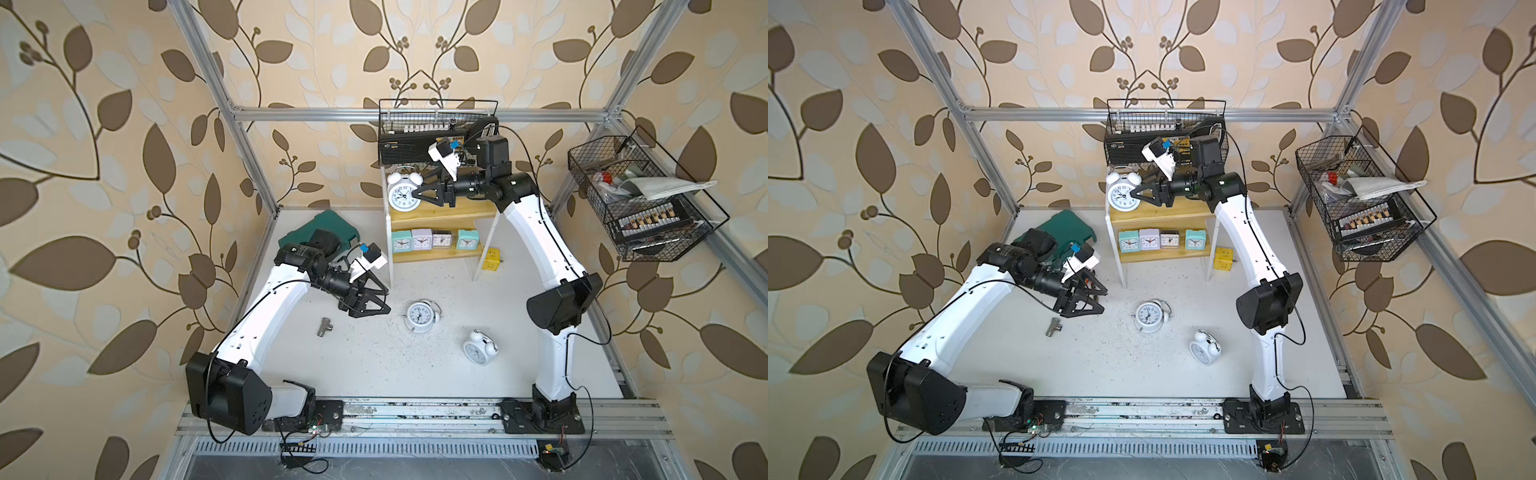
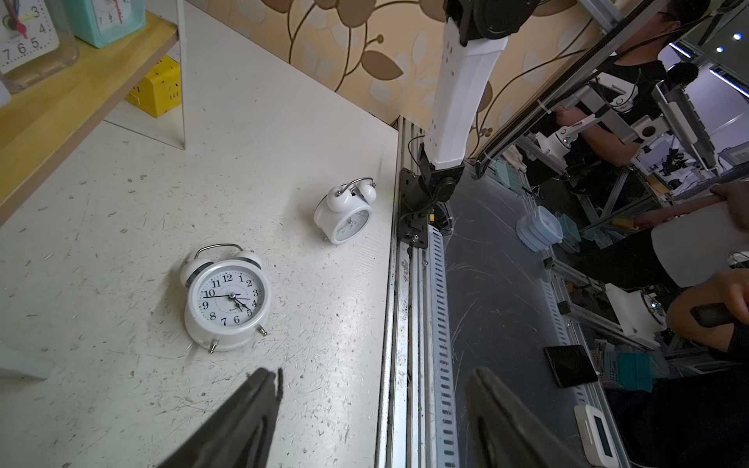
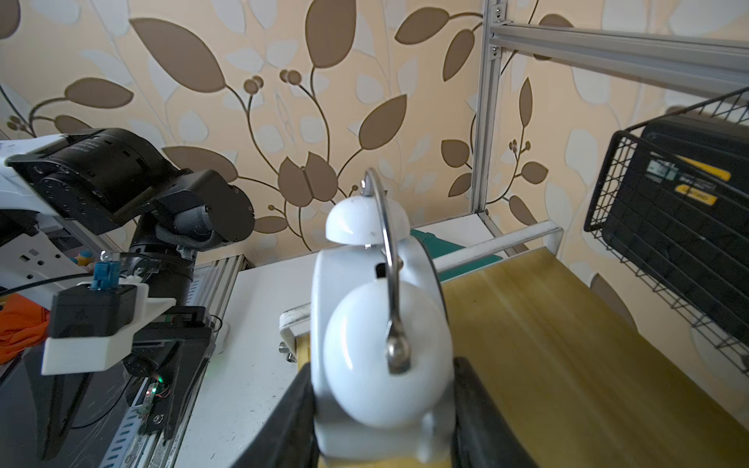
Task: Place the alarm clocks on the shelf by style
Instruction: Place the alarm on the shelf.
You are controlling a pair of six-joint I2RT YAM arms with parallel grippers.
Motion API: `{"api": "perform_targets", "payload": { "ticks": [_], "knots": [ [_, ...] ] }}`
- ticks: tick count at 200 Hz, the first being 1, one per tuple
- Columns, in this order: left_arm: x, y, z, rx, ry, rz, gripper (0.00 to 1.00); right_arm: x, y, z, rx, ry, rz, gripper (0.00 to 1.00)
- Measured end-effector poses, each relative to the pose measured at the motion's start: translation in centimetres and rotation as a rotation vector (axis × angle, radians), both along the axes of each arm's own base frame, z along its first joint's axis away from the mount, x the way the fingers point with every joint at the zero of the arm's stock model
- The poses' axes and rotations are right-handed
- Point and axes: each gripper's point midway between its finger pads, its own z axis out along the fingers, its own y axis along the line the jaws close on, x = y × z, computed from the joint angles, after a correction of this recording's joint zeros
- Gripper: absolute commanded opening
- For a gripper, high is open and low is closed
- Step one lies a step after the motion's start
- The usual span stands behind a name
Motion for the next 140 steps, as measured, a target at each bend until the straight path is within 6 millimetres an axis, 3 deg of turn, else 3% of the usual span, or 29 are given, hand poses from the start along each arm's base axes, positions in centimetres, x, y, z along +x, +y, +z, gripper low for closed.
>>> {"api": "perform_targets", "payload": {
  "ticks": [35,94,140],
  "knots": [
    [-0.21,-0.01,0.09,-0.005,0.011,-0.003,0.76,0.07,0.02,-0.03,-0.005,-0.014,0.000,0.43],
    [-0.19,0.09,0.18,-0.013,0.006,-0.005,0.76,0.40,-0.07,-0.04,-0.013,-0.032,-0.016,0.77],
    [-0.21,0.09,0.18,-0.013,0.003,-0.007,0.77,0.35,-0.46,0.19,-0.004,-0.017,-0.042,0.88]
  ]
}}
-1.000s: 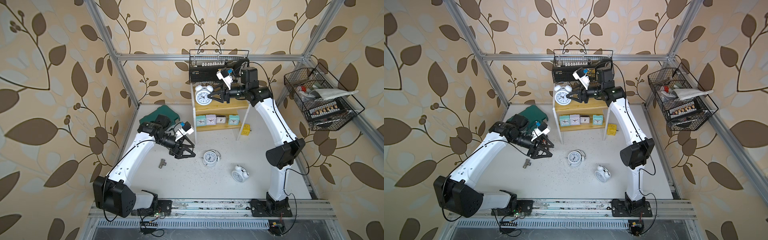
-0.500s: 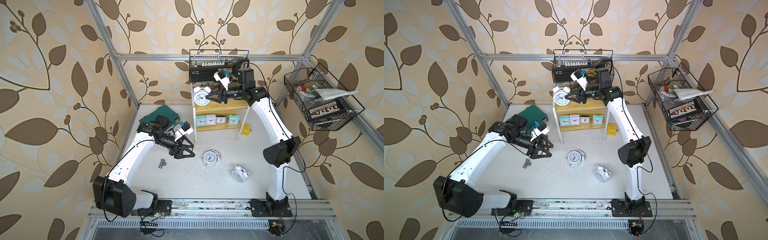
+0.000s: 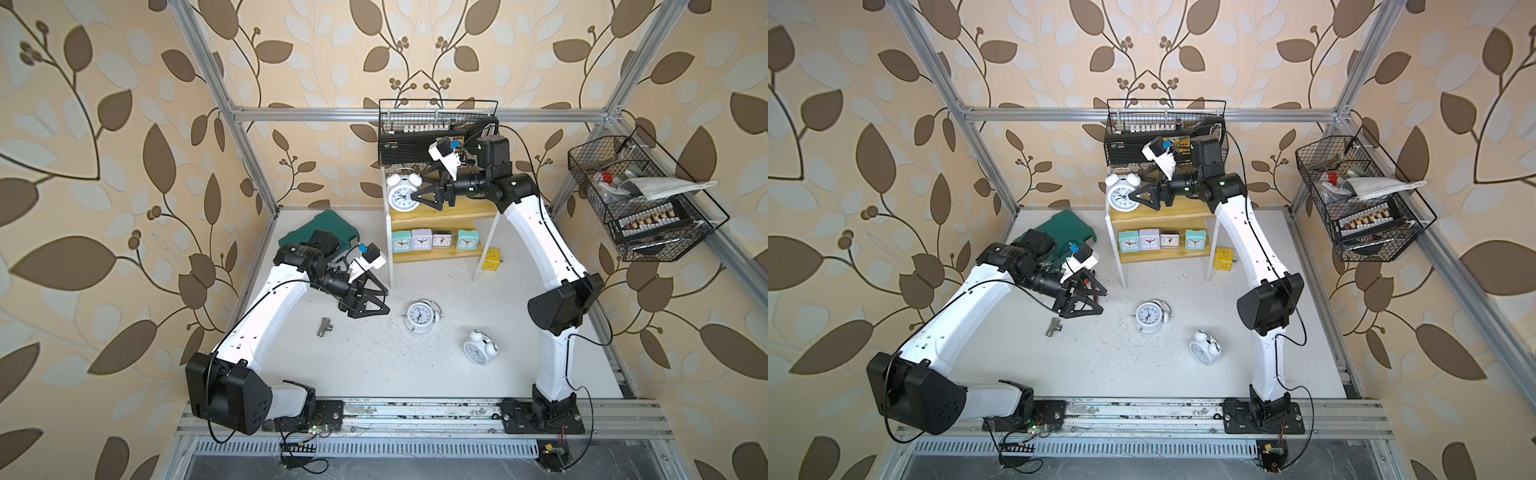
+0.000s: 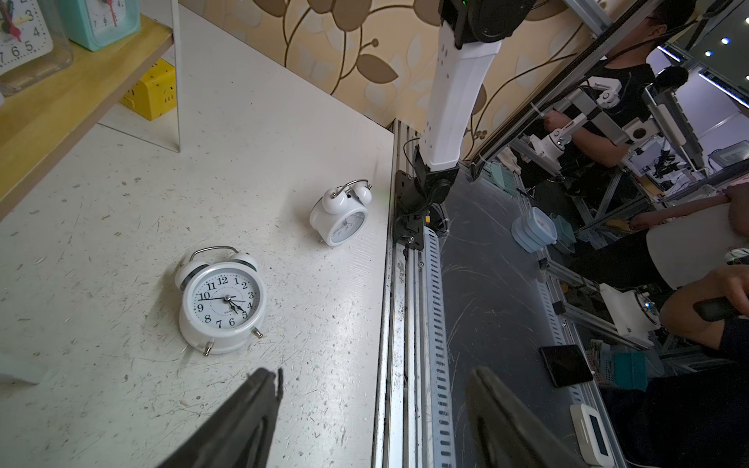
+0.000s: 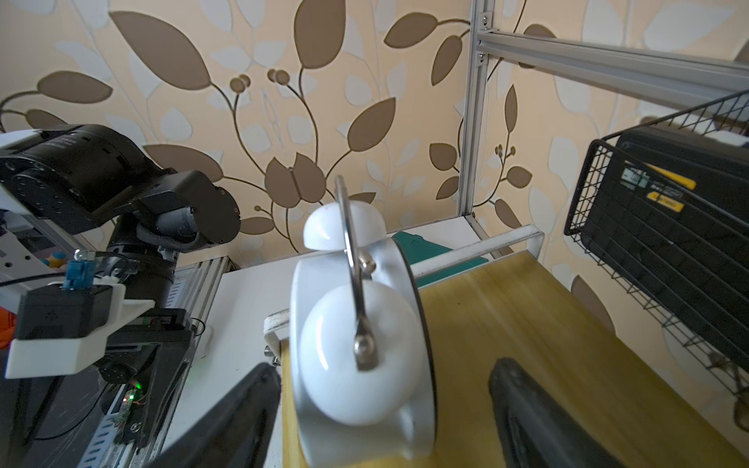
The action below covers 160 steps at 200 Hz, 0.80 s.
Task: Place the alarm clocks on the shelf by style
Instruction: Place the alarm on the shelf.
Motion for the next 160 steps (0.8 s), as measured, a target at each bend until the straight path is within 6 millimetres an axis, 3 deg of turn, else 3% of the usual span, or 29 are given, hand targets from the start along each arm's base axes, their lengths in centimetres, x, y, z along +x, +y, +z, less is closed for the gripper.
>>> {"api": "perform_targets", "payload": {
  "ticks": [50,101,160],
  "knots": [
    [0.0,0.0,0.0,0.000,-0.001,0.000,0.76,-2.3,-1.9,1.0,-0.008,0.029,-0.086,0.90],
    [0.2,0.1,0.0,-0.001,-0.004,0.008,0.76,-7.1,-3.5,1.3,0.010,0.027,-0.171,0.92],
    [0.5,0.0,-0.1,0.000,0.000,0.017,0.76,-12.0,-2.4,-2.2,-0.016,0.083,-0.206,0.97]
  ]
}}
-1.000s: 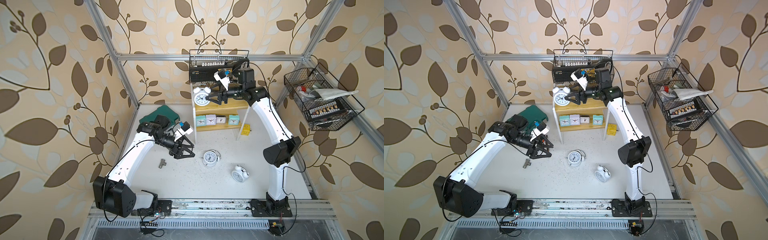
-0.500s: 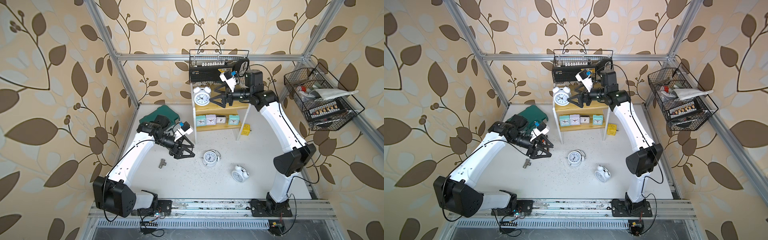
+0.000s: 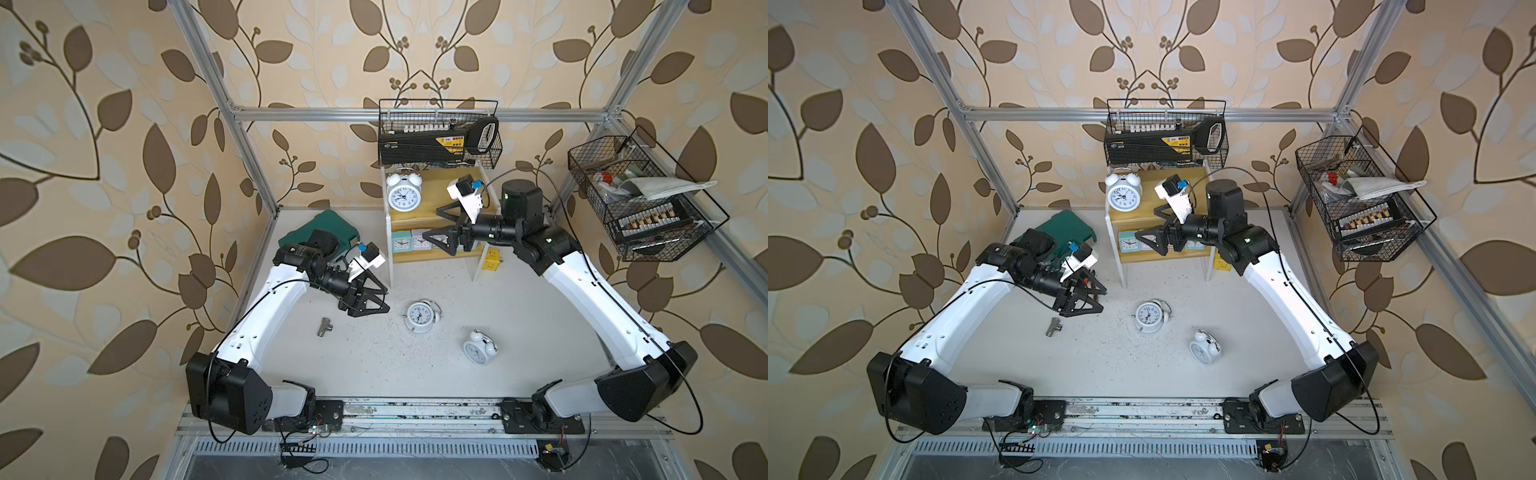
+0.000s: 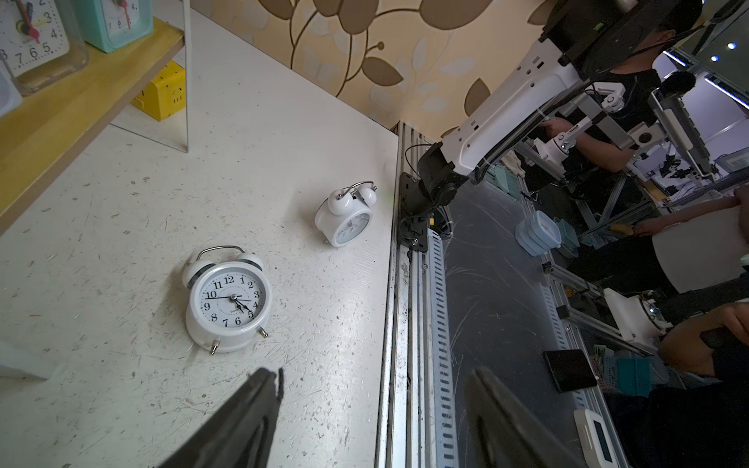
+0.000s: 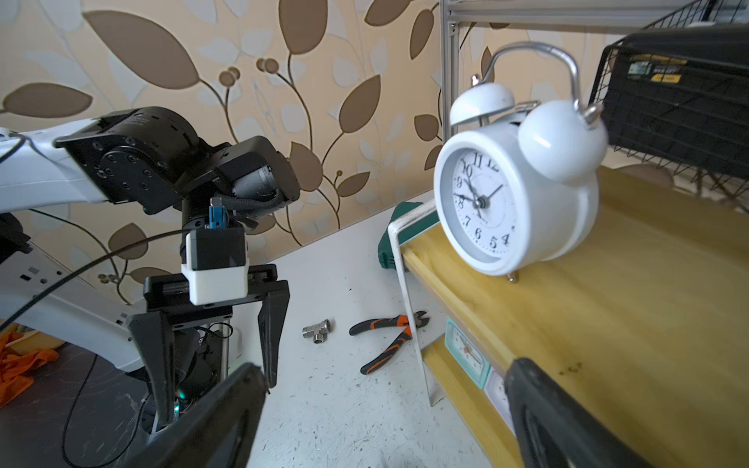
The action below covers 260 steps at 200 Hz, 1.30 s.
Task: Place the alarm clocks on the shelf by style
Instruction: Place the alarm on the shelf, then pick up the alarm from the center of the board.
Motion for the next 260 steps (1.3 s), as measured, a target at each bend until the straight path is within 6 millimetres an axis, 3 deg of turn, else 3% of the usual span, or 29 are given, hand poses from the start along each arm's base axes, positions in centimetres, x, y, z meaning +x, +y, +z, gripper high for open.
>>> {"api": "perform_targets", "payload": {
  "ticks": [68,138,208,228,260],
  "knots": [
    [0.8,0.2,-0.2,0.007,-0.001,0.032,0.76,-3.5,0.8,-8.0,-0.098,0.139,-0.073,0.99],
    [2.1,0.5,-0.7,0.044,-0.005,0.086,0.76,-4.2,1.2,-15.3,-0.246,0.296,-0.206,0.99],
    [3.0,0.7,-1.5,0.080,-0.006,0.126,0.76,-5.4,0.7,-26.5,-0.583,0.515,-0.369,0.99],
    [3.1,0.7,-1.5,0.081,-0.002,0.131,0.76,-5.5,0.6,-28.2,-0.654,0.546,-0.408,0.99],
    [3.1,0.8,-1.6,0.087,-0.002,0.136,0.76,-5.4,1.0,-29.3,-0.711,0.557,-0.452,0.99]
  ]
}}
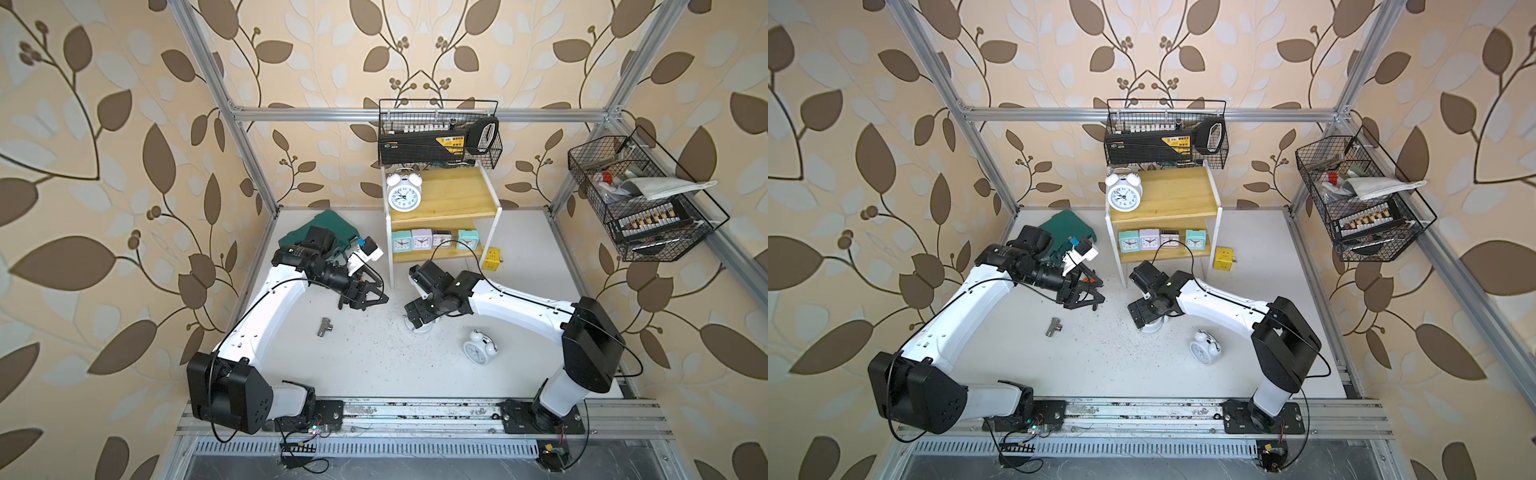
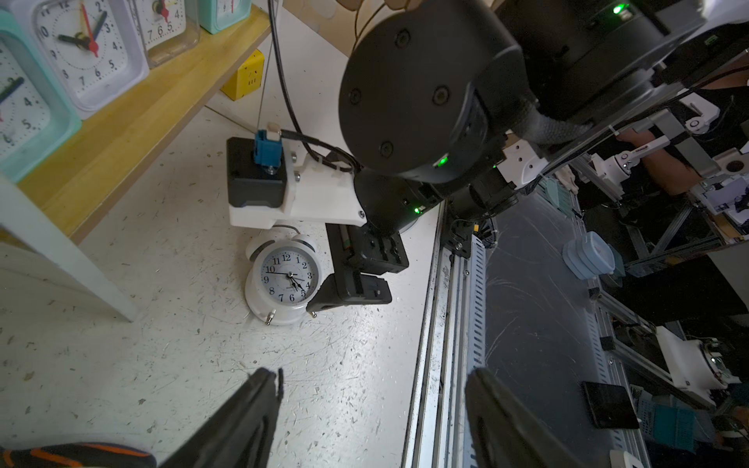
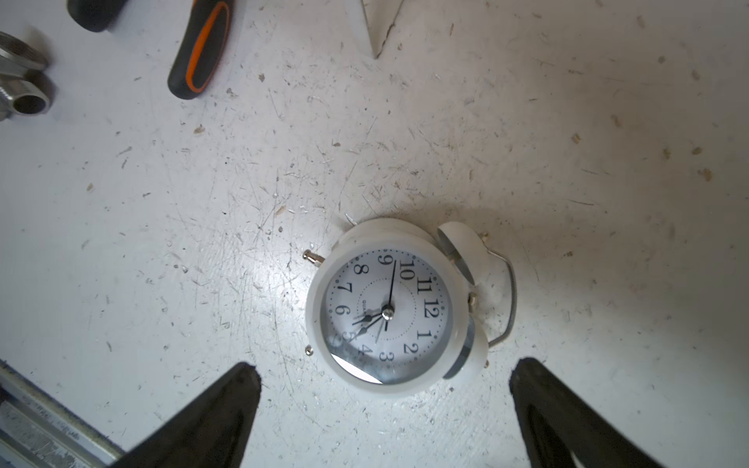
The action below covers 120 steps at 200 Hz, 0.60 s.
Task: Place the alarm clocks on the shelf by style
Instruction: Pick up the alarm from the center of the board.
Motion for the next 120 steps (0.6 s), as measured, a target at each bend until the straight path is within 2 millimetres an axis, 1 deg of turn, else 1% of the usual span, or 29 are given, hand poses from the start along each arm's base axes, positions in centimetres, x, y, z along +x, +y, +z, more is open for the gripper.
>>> {"api": "perform_targets", "payload": {
  "ticks": [47,86,120],
  "knots": [
    [0.3,0.2,-0.1,0.009,-0.005,0.011,0.76,-0.4,0.2,-1.6,-0.072,0.009,-0.006,0.99],
    [0.3,0.2,-0.2,0.011,-0.009,0.012,0.76,-0.4,-0.1,-2.8,-0.122,0.014,-0.010,0.91],
    [0.3,0.2,-0.2,0.012,-0.009,0.013,0.76,-0.2,0.0,-3.6,-0.141,0.018,-0.011,0.86]
  ]
}}
